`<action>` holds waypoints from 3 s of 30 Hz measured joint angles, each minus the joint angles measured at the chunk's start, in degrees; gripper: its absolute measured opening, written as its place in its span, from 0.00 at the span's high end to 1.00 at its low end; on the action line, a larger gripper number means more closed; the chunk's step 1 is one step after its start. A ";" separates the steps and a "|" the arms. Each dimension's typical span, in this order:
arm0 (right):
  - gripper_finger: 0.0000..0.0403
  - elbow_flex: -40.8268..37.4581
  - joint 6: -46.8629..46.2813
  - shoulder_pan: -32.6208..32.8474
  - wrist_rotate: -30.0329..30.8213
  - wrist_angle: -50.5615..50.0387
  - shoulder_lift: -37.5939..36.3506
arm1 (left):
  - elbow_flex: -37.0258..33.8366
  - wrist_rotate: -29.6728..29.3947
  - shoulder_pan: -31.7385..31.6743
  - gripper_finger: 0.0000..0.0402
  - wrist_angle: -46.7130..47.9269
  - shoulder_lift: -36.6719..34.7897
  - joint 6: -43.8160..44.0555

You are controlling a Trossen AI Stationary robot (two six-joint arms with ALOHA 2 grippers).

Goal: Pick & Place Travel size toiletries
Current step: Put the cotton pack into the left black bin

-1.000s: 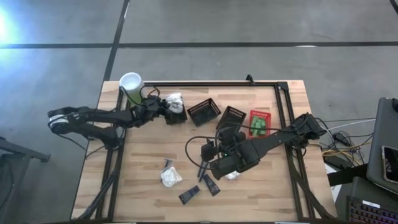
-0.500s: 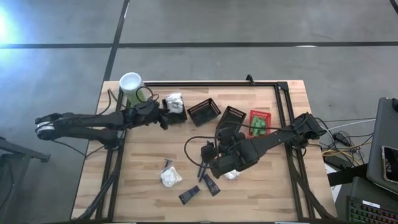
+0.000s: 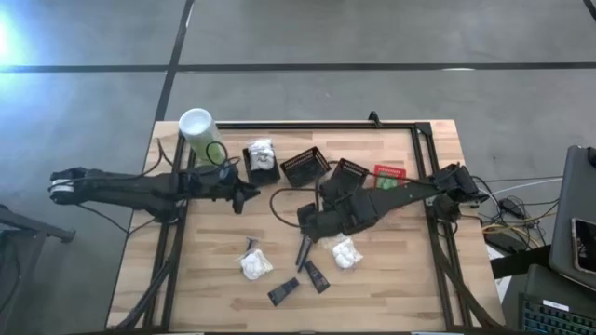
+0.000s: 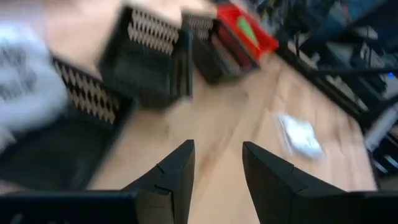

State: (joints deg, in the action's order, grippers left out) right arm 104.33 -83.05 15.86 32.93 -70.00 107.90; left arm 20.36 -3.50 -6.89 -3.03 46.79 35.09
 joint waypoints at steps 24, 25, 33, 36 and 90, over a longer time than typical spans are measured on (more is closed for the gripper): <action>0.23 0.00 43.17 -10.32 -14.03 4.37 0.00 | -0.02 3.91 22.98 0.65 8.05 0.04 36.60; 0.23 -0.12 42.07 -10.30 -13.99 6.03 0.00 | -0.02 4.64 23.75 0.65 8.54 0.04 36.78; 0.20 -2.74 28.36 -8.92 -13.64 15.03 0.00 | -0.02 8.16 26.33 0.63 16.44 0.04 33.74; 0.19 -4.28 25.35 -7.66 -13.66 14.86 0.00 | -0.02 7.48 26.24 0.58 17.97 0.04 30.10; 0.14 -8.15 23.91 -3.74 -17.97 14.95 0.00 | -1.97 17.94 26.97 0.32 1.72 18.64 26.85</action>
State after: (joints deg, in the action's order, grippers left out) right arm 96.18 -59.13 12.12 14.96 -55.05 107.90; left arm 18.39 14.45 20.08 -1.31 65.43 61.94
